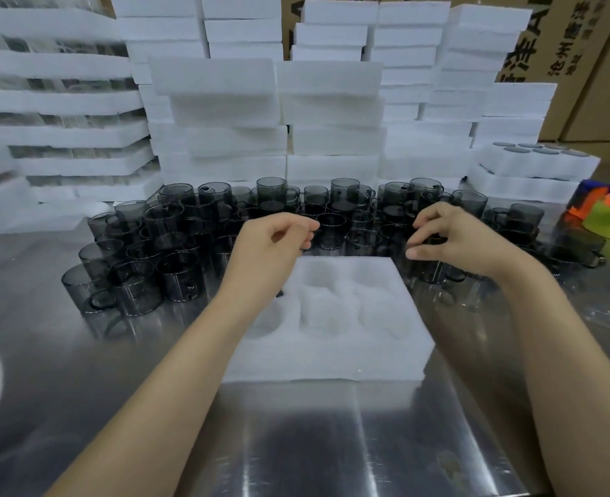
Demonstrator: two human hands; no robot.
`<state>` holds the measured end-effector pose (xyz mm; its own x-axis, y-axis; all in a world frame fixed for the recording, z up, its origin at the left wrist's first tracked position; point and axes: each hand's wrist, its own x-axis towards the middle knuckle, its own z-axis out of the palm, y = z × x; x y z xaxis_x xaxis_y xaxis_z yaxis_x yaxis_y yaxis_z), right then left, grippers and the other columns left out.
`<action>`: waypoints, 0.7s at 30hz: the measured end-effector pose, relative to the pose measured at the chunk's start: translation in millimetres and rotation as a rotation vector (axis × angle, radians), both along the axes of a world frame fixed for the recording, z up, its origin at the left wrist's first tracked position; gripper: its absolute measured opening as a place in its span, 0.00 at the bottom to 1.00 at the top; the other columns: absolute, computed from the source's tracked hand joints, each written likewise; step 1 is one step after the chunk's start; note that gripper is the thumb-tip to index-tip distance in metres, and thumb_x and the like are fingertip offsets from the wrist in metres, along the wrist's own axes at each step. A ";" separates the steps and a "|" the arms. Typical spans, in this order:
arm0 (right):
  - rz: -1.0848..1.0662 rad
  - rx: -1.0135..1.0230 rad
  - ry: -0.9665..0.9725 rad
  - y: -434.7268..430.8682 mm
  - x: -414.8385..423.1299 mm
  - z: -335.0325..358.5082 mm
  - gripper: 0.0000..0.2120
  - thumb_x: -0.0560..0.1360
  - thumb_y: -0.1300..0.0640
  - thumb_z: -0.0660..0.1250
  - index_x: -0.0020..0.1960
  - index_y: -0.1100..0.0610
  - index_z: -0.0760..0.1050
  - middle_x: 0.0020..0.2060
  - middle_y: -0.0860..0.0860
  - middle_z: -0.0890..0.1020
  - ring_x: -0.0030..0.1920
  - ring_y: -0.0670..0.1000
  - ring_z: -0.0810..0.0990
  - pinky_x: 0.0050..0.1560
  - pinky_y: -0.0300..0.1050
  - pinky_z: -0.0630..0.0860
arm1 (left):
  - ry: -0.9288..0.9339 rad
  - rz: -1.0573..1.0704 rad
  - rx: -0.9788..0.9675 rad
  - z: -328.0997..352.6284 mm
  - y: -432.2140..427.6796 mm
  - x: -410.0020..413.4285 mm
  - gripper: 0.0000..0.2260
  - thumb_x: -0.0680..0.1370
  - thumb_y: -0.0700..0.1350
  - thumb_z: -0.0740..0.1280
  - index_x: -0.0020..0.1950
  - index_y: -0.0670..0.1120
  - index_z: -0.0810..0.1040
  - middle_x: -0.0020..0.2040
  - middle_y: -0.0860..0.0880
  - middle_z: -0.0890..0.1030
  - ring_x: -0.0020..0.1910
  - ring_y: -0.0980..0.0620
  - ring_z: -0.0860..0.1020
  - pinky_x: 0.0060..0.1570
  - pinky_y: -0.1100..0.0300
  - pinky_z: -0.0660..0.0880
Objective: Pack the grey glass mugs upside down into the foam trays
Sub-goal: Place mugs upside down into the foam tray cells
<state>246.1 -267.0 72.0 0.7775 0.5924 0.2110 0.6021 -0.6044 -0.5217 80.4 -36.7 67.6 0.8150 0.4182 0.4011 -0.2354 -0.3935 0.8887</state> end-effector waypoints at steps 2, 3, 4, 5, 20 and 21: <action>-0.019 0.144 0.021 -4.0 -2.9 8.9 0.07 0.70 0.51 0.75 0.36 0.40 0.82 0.52 0.38 0.74 0.56 0.41 0.74 0.62 0.42 0.67 | 0.019 -0.005 -0.066 -1.7 -3.6 0.8 0.11 0.79 0.37 0.62 0.47 0.46 0.84 0.40 0.53 0.83 0.38 0.63 0.80 0.43 0.71 0.76; -0.022 0.224 0.008 -4.1 -5.6 12.7 0.08 0.71 0.52 0.74 0.37 0.39 0.81 0.52 0.38 0.74 0.54 0.38 0.75 0.60 0.40 0.68 | 0.034 -0.014 -0.098 -2.1 -4.9 1.3 0.11 0.80 0.36 0.61 0.49 0.43 0.83 0.41 0.50 0.83 0.37 0.63 0.80 0.42 0.71 0.76; -0.017 0.294 -0.028 -2.3 -8.8 15.7 0.10 0.72 0.53 0.73 0.37 0.38 0.80 0.53 0.38 0.74 0.54 0.35 0.74 0.58 0.37 0.68 | 0.051 -0.029 -0.127 -2.4 -6.0 1.6 0.11 0.80 0.36 0.61 0.50 0.40 0.83 0.42 0.48 0.83 0.37 0.62 0.80 0.42 0.71 0.77; -0.003 0.360 -0.059 1.9 -13.1 17.8 0.12 0.74 0.54 0.71 0.38 0.37 0.79 0.56 0.39 0.74 0.55 0.32 0.73 0.59 0.35 0.67 | 0.062 -0.051 -0.157 -3.1 -6.6 1.9 0.10 0.80 0.36 0.61 0.52 0.38 0.83 0.44 0.45 0.83 0.38 0.61 0.81 0.43 0.70 0.77; 0.500 0.701 0.079 80.0 -76.1 -8.4 0.19 0.72 0.65 0.73 0.57 0.49 0.74 0.62 0.44 0.75 0.64 0.47 0.75 0.59 0.46 0.77 | 0.027 -0.479 -0.629 -3.5 11.9 3.6 0.12 0.78 0.52 0.66 0.56 0.49 0.83 0.58 0.41 0.82 0.56 0.44 0.81 0.55 0.52 0.78; 0.479 0.736 0.123 81.6 -77.0 -10.2 0.22 0.72 0.66 0.73 0.59 0.48 0.72 0.60 0.45 0.76 0.63 0.47 0.76 0.59 0.46 0.77 | 0.026 -0.476 -0.670 -3.4 13.7 4.6 0.16 0.77 0.50 0.66 0.63 0.46 0.78 0.60 0.39 0.80 0.57 0.42 0.80 0.55 0.50 0.78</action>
<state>169.1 -185.4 61.8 0.5229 0.6071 0.5984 0.6183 0.2131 -0.7565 85.0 -23.0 64.1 0.9711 0.1696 0.1680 -0.2196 0.3591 0.9071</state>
